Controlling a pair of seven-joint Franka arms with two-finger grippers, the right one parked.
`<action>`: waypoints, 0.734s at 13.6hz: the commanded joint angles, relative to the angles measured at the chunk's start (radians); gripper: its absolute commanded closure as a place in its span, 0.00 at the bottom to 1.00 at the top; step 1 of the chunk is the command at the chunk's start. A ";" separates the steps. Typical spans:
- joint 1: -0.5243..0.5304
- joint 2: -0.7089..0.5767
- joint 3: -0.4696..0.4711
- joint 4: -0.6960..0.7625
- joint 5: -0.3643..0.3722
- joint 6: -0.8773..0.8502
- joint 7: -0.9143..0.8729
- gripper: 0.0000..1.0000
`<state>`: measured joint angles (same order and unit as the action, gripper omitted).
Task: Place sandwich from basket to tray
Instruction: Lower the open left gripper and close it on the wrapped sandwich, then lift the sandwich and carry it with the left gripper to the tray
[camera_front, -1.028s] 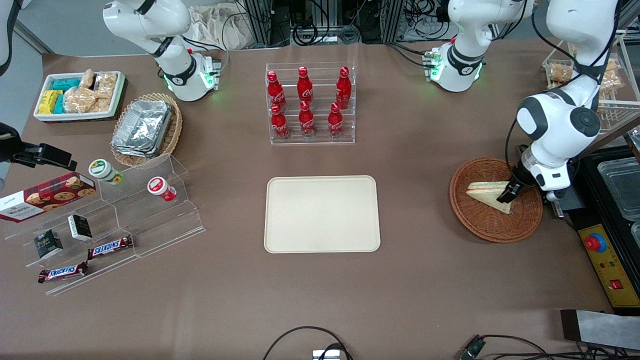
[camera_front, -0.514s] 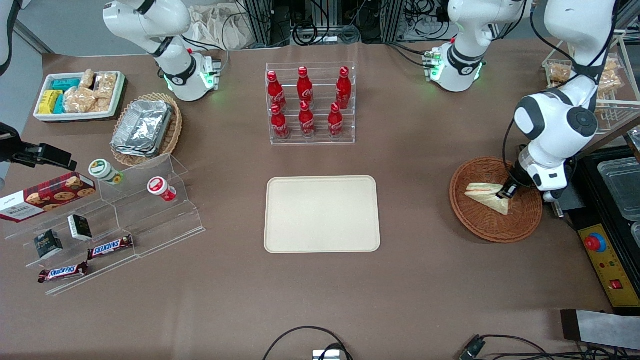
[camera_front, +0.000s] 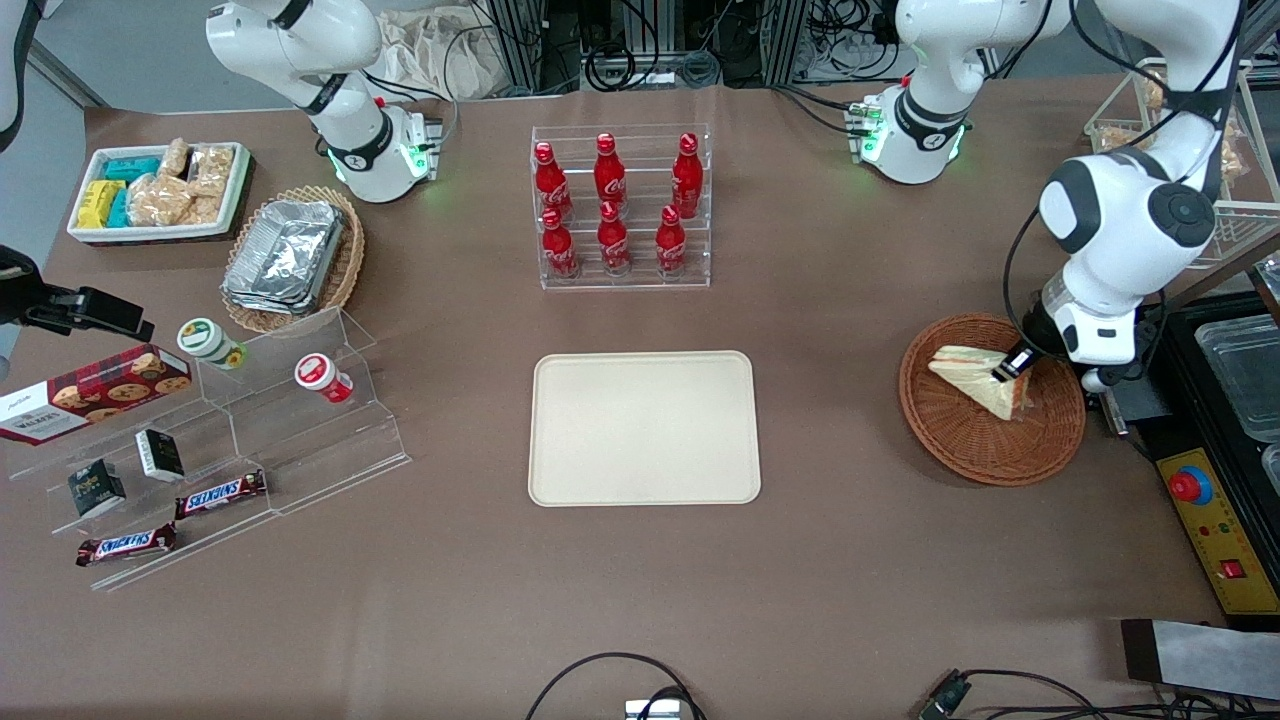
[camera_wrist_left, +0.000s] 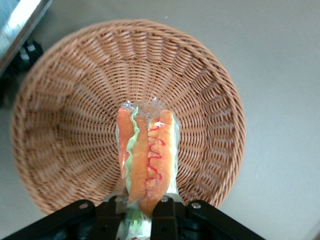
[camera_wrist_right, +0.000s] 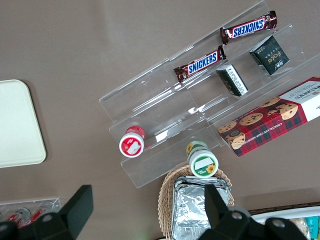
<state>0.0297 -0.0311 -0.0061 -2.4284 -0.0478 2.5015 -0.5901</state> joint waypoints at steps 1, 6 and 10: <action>-0.002 -0.067 -0.063 0.003 0.058 -0.068 0.026 0.96; -0.001 -0.087 -0.250 0.066 0.062 -0.173 0.096 0.96; -0.002 -0.069 -0.397 0.140 0.060 -0.210 0.093 0.95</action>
<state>0.0229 -0.1018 -0.3593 -2.3349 -0.0018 2.3388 -0.5101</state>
